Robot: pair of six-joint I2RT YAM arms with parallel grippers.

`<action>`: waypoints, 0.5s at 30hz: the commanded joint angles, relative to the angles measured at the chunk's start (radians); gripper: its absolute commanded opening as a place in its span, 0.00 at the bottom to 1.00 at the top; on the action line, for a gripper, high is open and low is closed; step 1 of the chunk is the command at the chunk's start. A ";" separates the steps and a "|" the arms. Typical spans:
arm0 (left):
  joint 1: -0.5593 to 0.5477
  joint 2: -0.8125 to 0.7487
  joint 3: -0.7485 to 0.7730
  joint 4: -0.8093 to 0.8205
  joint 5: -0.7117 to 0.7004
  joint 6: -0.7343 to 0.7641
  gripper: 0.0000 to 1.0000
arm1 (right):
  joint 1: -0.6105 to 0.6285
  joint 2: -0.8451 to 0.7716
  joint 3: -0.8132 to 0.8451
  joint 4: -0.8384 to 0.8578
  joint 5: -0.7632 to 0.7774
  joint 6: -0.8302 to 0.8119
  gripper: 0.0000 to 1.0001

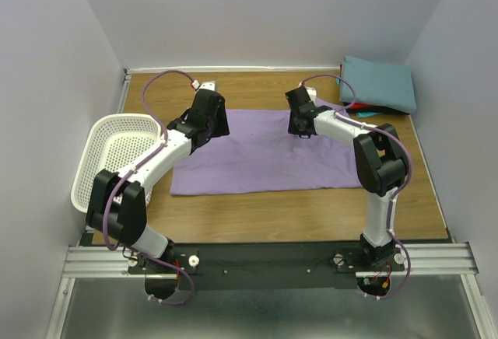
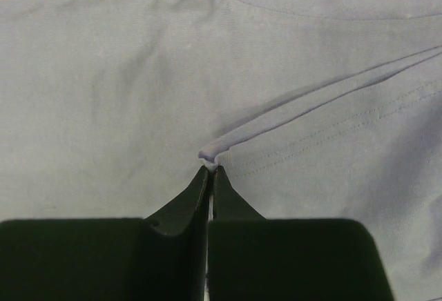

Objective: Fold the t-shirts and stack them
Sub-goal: Fold the tshirt

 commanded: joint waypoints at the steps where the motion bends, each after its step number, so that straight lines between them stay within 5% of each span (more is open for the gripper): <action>1: 0.006 0.022 -0.018 -0.027 -0.011 -0.064 0.58 | 0.010 -0.034 -0.013 0.047 -0.030 -0.026 0.08; 15: 0.010 0.027 -0.080 -0.071 -0.106 -0.179 0.58 | 0.019 -0.017 -0.030 0.097 -0.097 -0.061 0.08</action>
